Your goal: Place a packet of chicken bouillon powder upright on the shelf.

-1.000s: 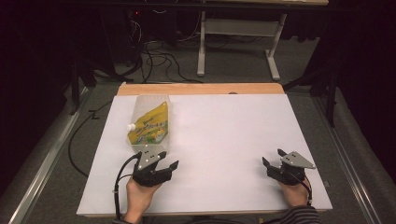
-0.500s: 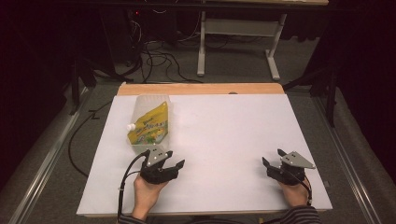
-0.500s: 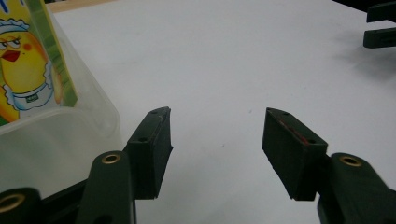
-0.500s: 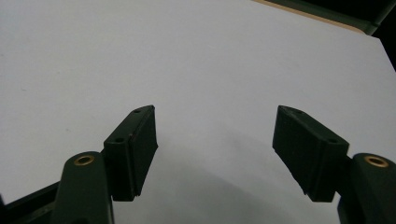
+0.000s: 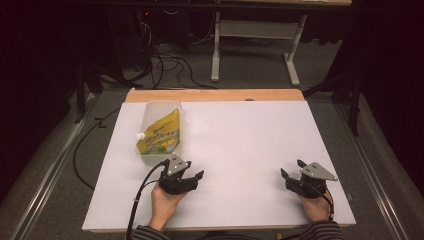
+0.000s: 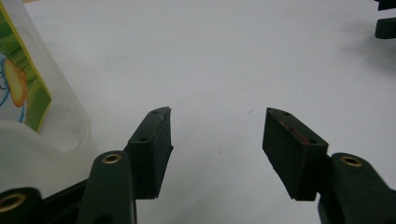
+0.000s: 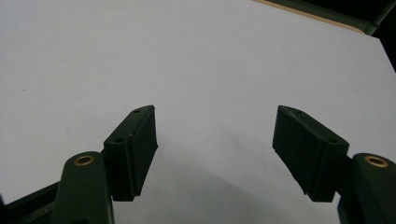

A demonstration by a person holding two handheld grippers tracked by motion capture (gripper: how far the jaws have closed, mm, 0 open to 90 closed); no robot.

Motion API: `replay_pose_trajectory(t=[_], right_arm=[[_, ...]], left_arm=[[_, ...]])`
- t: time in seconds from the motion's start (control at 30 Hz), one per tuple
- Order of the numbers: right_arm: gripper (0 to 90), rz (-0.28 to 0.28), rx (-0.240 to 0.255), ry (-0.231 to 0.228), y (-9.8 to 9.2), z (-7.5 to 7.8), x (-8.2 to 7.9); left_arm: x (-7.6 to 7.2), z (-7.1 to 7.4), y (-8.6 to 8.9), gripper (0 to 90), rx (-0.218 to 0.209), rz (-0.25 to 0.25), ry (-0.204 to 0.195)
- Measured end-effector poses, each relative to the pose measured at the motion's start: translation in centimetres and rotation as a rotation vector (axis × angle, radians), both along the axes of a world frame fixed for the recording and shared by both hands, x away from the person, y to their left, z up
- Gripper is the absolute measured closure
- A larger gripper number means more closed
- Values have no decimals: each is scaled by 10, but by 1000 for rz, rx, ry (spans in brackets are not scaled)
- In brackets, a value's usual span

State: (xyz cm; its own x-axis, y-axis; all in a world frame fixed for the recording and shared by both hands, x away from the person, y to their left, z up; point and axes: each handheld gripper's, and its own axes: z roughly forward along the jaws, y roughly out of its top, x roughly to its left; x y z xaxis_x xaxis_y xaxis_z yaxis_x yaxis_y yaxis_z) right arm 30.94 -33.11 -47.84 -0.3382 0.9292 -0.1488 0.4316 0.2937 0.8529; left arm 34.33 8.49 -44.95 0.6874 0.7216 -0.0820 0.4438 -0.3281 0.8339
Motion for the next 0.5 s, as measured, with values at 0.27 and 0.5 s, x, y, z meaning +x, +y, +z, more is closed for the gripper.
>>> replay_pose_trajectory(t=[0.27,0.5], right_arm=[[313,1,-3,0,0,0,0],[313,1,-5,0,0,0,0]], left_arm=[[6,-6,-6,427,-17,7,4],[10,-12,-13,425,-14,1,-5]])
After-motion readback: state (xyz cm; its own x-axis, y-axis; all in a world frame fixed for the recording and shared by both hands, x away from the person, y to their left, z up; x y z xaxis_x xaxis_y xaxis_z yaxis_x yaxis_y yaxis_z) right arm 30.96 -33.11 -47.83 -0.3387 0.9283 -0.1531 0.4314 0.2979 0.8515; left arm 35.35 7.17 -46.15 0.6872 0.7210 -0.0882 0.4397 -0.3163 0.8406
